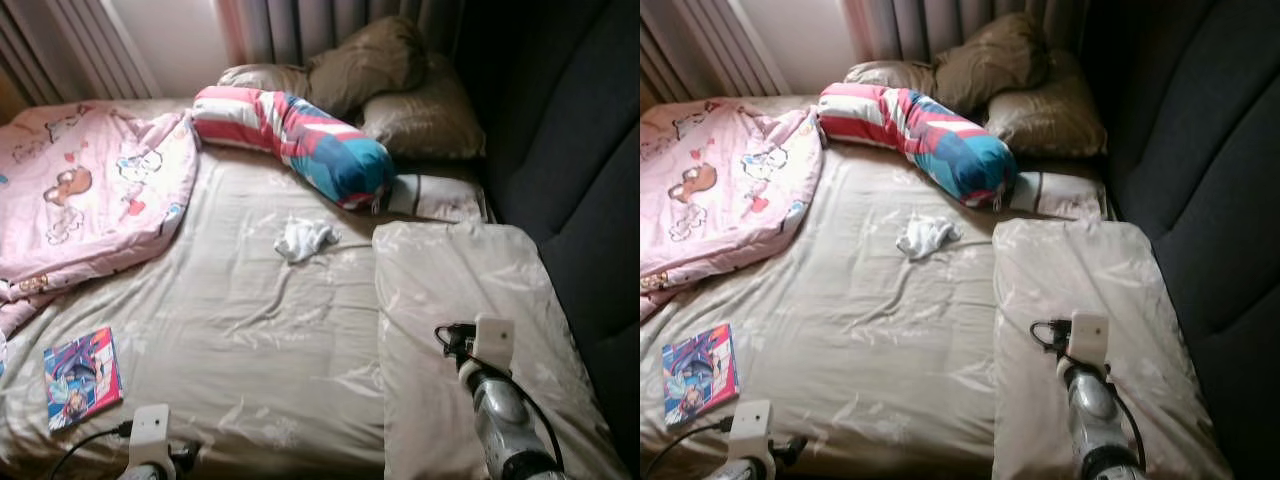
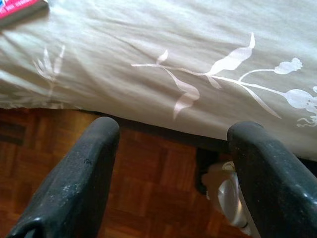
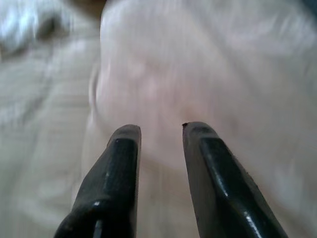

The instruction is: Clean up the room

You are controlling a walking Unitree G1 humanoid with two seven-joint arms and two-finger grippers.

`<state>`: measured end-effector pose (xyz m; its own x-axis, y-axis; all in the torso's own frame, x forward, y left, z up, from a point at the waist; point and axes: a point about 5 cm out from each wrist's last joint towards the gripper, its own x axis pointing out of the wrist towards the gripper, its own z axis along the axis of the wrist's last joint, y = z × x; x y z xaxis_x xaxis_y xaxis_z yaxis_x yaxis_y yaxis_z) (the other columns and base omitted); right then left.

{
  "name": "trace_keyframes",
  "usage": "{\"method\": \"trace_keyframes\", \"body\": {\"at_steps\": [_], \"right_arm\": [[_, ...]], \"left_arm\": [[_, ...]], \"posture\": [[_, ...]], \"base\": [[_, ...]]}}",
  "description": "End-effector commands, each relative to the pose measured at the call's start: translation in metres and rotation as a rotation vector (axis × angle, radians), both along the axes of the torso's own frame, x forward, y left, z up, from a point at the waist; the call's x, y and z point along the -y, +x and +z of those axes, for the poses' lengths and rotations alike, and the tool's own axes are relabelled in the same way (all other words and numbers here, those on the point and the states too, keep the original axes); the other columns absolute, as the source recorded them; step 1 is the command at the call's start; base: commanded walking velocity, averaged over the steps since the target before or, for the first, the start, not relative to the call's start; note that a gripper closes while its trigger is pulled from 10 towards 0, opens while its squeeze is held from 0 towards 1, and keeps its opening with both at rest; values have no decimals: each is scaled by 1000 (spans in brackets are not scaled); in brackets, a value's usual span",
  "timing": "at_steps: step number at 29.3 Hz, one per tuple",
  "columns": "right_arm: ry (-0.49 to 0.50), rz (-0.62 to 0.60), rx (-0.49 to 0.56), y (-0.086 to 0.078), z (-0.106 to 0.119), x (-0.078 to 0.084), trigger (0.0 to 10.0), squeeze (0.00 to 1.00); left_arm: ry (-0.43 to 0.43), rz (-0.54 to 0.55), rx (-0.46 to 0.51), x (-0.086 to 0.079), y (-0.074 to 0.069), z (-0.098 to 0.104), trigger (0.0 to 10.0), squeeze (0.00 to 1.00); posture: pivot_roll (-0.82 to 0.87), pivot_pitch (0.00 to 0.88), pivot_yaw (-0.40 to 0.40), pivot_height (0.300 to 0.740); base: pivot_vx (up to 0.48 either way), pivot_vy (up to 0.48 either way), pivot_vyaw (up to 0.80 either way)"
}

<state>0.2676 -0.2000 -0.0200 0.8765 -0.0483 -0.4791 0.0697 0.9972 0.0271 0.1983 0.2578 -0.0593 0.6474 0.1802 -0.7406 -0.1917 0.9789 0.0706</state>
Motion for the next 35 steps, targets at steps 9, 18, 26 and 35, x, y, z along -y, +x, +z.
{"method": "trace_keyframes", "body": {"at_steps": [9, 18, 26, 35], "right_arm": [[-13, -39, -341, -60, -49, 0, 10000, 0], [37, -64, -387, -74, -58, -10, 10000, 0], [28, -62, -382, -75, -57, -6, 10000, 0], [59, -95, -400, -80, -61, -7, 10000, 0]], "left_arm": [[-29, 52, -20, 8, -6, -7, 10000, 0], [-31, 54, -32, 8, -8, -8, 10000, 0], [-32, 54, -33, 8, -9, -8, 10000, 0], [-34, 54, -34, 8, -9, -8, 10000, 0]], "posture": [[67, 22, -22, 740], [72, 25, -21, 740], [78, 27, -23, 740], [81, 22, -22, 740]], "base": [[0, 0, 0], [0, 98, 0], [0, 353, 300], [0, 360, 267]]}}
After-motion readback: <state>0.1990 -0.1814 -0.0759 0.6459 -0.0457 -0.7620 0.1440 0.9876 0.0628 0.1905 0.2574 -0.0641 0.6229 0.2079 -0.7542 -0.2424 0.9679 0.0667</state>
